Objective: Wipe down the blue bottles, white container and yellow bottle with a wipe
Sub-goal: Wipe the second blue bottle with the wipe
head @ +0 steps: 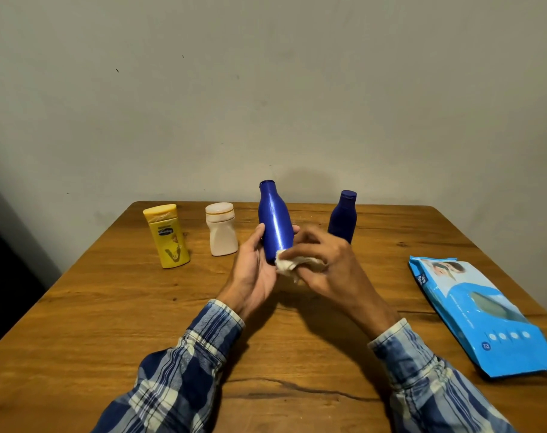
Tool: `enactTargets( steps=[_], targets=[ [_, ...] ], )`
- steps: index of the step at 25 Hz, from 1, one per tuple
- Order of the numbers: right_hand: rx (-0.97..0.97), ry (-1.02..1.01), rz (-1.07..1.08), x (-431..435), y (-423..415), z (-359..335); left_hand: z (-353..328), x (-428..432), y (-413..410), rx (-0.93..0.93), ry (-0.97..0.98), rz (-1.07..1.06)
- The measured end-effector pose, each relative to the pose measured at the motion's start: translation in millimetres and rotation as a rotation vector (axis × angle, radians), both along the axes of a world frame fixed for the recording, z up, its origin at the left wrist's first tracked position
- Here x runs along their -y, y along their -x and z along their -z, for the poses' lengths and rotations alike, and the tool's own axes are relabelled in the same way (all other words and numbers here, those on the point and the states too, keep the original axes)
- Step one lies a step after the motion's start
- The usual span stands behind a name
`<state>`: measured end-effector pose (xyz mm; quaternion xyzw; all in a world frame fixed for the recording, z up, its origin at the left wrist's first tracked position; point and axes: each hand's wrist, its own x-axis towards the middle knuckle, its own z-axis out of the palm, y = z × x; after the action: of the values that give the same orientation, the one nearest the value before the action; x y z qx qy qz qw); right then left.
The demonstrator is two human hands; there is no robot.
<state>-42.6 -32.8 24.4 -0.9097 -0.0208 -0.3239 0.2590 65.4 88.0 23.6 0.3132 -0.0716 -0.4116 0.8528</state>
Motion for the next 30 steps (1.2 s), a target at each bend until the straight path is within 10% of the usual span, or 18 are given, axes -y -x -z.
enactTargets(
  steps=[10, 17, 30],
  targets=[
    [0.17, -0.314, 0.003, -1, 0, -3, -1, -3, -6, 0.121, 0.002, -0.033],
    [0.368, -0.457, 0.163, 7, 1, -6, 5, 6, 13, 0.54, -0.273, 0.02],
    [0.357, -0.12, 0.216, 7, 9, -15, 17, 5, 9, 0.955, -0.419, 0.083]
  ],
)
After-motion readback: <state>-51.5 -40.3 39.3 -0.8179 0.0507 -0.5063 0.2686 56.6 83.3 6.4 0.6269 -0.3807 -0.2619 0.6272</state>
